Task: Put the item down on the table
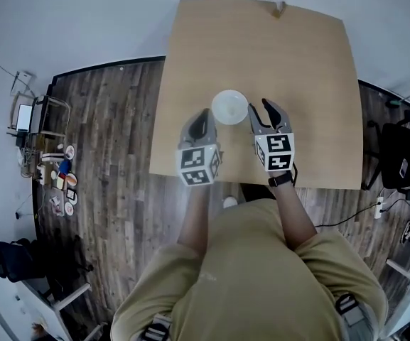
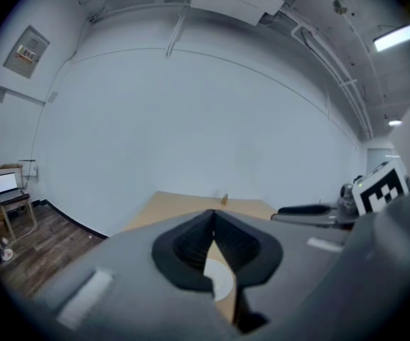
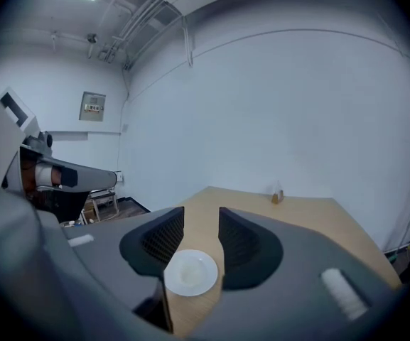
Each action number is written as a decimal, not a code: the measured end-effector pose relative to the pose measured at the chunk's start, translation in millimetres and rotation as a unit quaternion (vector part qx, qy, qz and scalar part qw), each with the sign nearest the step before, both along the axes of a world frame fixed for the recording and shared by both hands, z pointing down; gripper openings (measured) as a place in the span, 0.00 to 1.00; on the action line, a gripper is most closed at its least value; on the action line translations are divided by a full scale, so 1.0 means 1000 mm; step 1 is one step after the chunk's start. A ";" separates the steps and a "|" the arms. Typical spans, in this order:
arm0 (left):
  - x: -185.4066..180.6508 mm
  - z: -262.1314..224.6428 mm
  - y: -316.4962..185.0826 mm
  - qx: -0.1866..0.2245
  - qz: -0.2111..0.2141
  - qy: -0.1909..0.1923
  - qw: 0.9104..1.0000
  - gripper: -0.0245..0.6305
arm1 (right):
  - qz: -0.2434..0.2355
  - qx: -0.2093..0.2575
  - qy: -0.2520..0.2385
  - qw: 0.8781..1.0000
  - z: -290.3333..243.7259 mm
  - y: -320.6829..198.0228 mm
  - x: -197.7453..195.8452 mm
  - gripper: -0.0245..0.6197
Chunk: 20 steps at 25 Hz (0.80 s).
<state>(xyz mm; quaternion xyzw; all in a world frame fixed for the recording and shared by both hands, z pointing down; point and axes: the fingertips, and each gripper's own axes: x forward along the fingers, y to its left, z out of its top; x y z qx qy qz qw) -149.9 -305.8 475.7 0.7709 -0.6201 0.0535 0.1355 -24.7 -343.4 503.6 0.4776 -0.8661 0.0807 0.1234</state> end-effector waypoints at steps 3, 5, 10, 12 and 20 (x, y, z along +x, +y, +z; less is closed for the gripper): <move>0.010 -0.022 0.014 0.022 0.012 -0.005 1.000 0.04 | 0.004 0.019 -0.013 1.000 -0.025 0.019 0.007 0.26; 0.016 -0.032 0.025 0.033 0.019 -0.009 0.999 0.04 | 0.002 0.028 -0.024 0.999 -0.040 0.032 0.009 0.23; 0.028 -0.051 0.050 0.053 0.033 -0.011 0.998 0.04 | 0.003 0.066 -0.039 0.997 -0.079 0.065 0.017 0.14; 0.032 -0.060 0.060 0.060 0.037 -0.010 0.997 0.04 | 0.011 0.079 -0.034 0.996 -0.092 0.075 0.023 0.05; 0.036 -0.092 0.089 0.095 0.044 -0.014 0.994 0.04 | 0.021 0.119 -0.068 0.990 -0.139 0.110 0.031 0.05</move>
